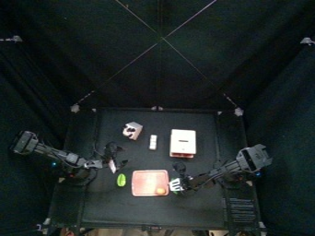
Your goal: Put pea on plate
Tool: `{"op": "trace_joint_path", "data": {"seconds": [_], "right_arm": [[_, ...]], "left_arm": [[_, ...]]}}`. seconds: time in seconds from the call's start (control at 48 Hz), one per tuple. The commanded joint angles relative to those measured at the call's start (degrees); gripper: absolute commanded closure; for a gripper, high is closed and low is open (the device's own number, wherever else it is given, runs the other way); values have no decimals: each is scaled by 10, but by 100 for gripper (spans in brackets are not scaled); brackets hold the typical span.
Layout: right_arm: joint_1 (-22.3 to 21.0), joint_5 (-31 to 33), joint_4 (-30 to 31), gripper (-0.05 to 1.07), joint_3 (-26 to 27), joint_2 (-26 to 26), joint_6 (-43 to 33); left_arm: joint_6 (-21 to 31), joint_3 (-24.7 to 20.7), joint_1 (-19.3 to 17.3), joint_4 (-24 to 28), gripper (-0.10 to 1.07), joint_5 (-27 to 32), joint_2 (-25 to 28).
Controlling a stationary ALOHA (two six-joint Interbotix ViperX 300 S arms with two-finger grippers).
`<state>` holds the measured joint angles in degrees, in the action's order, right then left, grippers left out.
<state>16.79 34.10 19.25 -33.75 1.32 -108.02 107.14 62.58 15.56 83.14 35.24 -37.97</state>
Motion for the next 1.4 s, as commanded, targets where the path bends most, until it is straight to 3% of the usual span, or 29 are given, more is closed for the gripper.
{"op": "trace_joint_path", "data": {"seconds": [0.0, 0.271, 0.792, 1.083, 1.375], "right_arm": [[-14, 1, 14, 39, 42, 8, 2], [-43, 21, 45, 39, 134, 50, 11], [-51, 45, 33, 38, 243, 148, 13], [-54, 69, 36, 38, 272, 184, 15], [-53, 69, 38, 35, 271, 187, 15]], "left_arm": [[1, -7, 0, -2, -3, 1, -1], [-4, -4, 0, -2, -3, 2, -1], [-6, -4, -1, 1, -3, 4, -3], [-6, -4, -1, -2, -3, 4, -3], [-6, 0, -1, -2, -3, 4, -3]]}}
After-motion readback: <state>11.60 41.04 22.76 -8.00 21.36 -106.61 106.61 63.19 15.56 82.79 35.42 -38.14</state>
